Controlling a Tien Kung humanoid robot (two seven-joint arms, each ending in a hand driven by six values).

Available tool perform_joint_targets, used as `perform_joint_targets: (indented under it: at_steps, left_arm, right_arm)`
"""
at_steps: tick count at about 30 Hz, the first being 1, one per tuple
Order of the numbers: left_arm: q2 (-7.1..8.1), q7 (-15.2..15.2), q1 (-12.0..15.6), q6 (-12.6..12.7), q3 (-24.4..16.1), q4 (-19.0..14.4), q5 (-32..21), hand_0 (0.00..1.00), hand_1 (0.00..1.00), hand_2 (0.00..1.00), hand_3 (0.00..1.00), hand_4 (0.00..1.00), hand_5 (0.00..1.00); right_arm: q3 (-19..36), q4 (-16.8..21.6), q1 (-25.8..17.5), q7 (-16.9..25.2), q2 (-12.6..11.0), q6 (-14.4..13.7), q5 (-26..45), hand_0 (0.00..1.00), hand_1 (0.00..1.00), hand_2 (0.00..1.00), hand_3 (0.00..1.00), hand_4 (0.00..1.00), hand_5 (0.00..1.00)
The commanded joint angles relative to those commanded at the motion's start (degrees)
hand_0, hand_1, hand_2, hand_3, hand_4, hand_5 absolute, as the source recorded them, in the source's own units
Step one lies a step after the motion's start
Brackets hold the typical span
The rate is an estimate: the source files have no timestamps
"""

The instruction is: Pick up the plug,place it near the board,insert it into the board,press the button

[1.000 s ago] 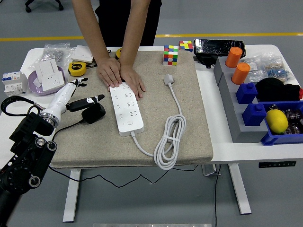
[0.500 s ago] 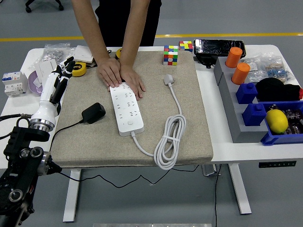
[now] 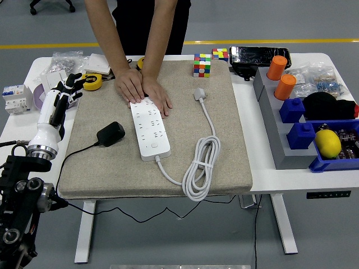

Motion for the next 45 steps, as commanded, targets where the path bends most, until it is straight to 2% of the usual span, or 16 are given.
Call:
perform_joint_targets:
  at_steps: [2, 3, 8, 9, 14, 15, 32, 33, 45]
  left_arm:
    - [0.01, 0.17, 0.03, 0.02, -0.17, -0.14, 0.41, 0.749, 0.810, 0.775, 0.778, 0.998, 0.994]
    - [0.03, 0.24, 0.05, 0.01, -0.18, -0.18, 0.56, 0.742, 0.792, 0.754, 0.759, 0.998, 0.952]
    - [0.29, 0.78, 0.23, -0.24, 0.04, -0.08, 1.55, 0.742, 0.792, 0.754, 0.759, 0.998, 0.952]
    - [0.29, 0.82, 0.27, -0.22, 0.06, -0.13, 1.66, 0.725, 0.779, 0.739, 0.743, 0.998, 0.896]
    - [0.26, 1.11, 0.40, -0.09, -0.04, -0.24, 1.93, 0.725, 0.779, 0.739, 0.743, 0.998, 0.896]
    - [0.27, 1.13, 0.40, -0.08, -0.03, -0.27, 1.95, 0.720, 0.769, 0.725, 0.737, 0.998, 0.833]
    - [0.25, 1.67, 0.72, -0.10, 0.20, -0.94, 3.86, 0.721, 0.765, 0.724, 0.730, 0.998, 0.852]
    - [0.23, 1.69, 0.75, -0.12, 0.19, -0.94, 3.93, 0.715, 0.761, 0.722, 0.729, 0.998, 0.827]
    - [0.00, 1.76, 0.83, -0.09, 0.18, -1.19, 4.74, 0.714, 0.759, 0.717, 0.728, 0.998, 0.809]
  right_arm:
    - [-0.06, 0.00, -0.01, 0.09, 0.08, -0.03, 0.13, 0.818, 0.744, 0.740, 0.757, 0.998, 0.796]
    - [0.00, 0.00, 0.03, 0.10, 0.11, -0.05, 0.10, 0.818, 0.744, 0.740, 0.757, 0.998, 0.797]
    - [0.03, 0.00, 0.22, 0.22, 0.15, -0.15, 0.41, 0.818, 0.744, 0.740, 0.757, 0.998, 0.797]
    - [-0.01, 0.00, 0.23, 0.25, 0.14, -0.16, 0.51, 0.819, 0.744, 0.740, 0.757, 0.998, 0.797]
    - [0.33, 0.00, 0.09, 0.12, 0.15, -0.16, 0.34, 0.819, 0.744, 0.740, 0.757, 0.998, 0.797]
    - [0.32, 0.00, 0.05, 0.13, 0.16, -0.17, 0.37, 0.818, 0.745, 0.740, 0.756, 0.998, 0.798]
    - [0.21, 0.00, 0.05, 0.09, -0.15, -0.28, 1.11, 0.818, 0.745, 0.740, 0.756, 0.998, 0.799]
    - [0.22, 0.00, 0.07, 0.06, -0.18, -0.28, 1.10, 0.819, 0.745, 0.740, 0.756, 0.998, 0.799]
    - [0.16, 0.00, 0.23, 0.02, -0.32, -0.29, 1.27, 0.818, 0.743, 0.740, 0.756, 0.998, 0.799]
